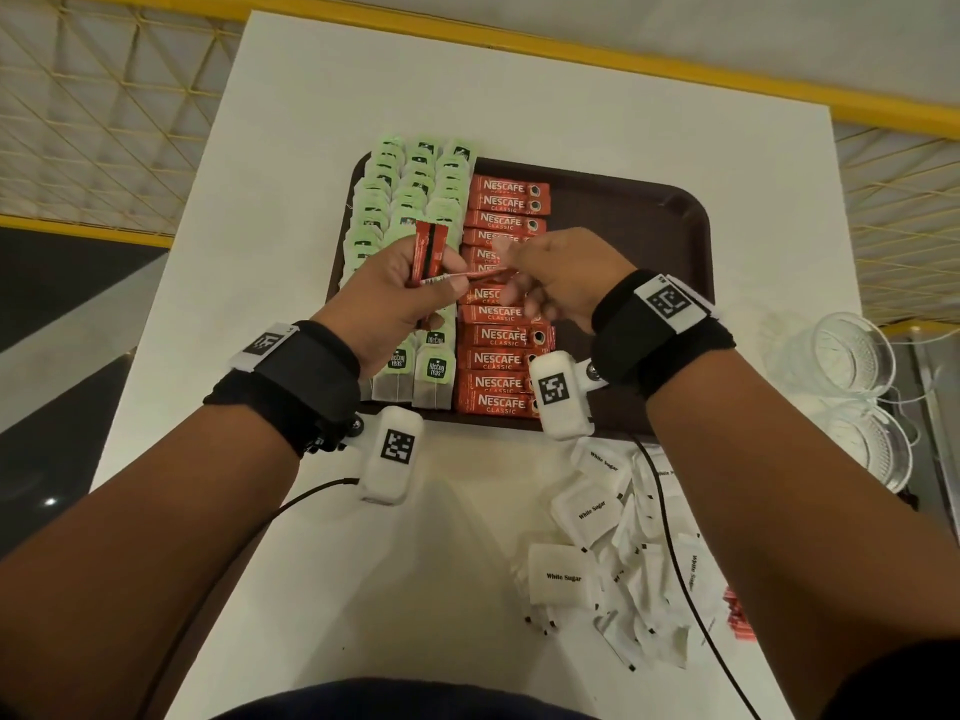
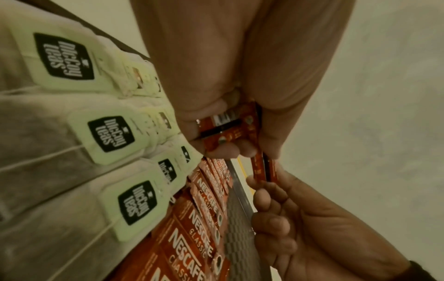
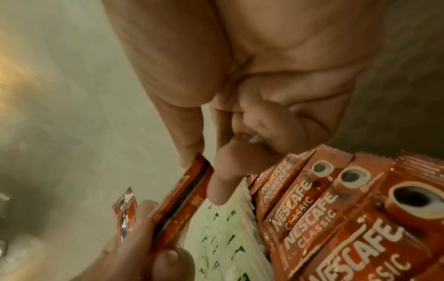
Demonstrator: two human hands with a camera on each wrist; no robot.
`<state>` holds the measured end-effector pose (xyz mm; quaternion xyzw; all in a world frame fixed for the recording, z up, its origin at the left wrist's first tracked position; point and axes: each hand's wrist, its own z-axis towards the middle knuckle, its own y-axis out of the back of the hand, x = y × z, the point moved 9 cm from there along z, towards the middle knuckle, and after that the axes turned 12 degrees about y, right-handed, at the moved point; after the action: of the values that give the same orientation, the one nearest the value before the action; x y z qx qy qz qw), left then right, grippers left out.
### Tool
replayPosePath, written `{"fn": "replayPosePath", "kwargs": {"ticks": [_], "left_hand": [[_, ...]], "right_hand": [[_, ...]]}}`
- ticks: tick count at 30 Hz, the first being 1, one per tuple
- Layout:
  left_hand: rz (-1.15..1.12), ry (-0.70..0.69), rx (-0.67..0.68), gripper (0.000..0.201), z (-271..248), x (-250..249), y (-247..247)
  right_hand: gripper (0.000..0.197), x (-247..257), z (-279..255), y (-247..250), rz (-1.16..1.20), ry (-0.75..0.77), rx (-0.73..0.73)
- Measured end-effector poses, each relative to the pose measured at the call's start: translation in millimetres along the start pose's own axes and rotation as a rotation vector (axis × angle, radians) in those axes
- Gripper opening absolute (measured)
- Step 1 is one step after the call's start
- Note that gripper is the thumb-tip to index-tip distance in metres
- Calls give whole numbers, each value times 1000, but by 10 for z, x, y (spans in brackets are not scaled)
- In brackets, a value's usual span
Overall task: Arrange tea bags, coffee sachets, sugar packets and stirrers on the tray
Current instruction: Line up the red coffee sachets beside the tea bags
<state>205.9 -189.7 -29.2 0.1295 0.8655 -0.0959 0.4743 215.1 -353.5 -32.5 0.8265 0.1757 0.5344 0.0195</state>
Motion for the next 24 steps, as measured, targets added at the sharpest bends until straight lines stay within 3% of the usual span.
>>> {"fn": "replayPosePath", "kwargs": {"ticks": [4,8,16,20,24], "left_hand": [[32,-2,23,16,-8,4,-18],[-80,42,14,13,-43,24,7],[-235,142,-35,40,17,106,66],[-120,78,-75,16,53,93,118],[-51,9,-141,13,78,62,183]], "right_hand": [[11,-50,-37,48,190,19,-35],[8,-39,-50,195,263,110,-113],[14,17,-81,307,289,207,-225],[17,11,-80,283,245,223,-200],[16,-34,-72,279,153,192,-150]]}}
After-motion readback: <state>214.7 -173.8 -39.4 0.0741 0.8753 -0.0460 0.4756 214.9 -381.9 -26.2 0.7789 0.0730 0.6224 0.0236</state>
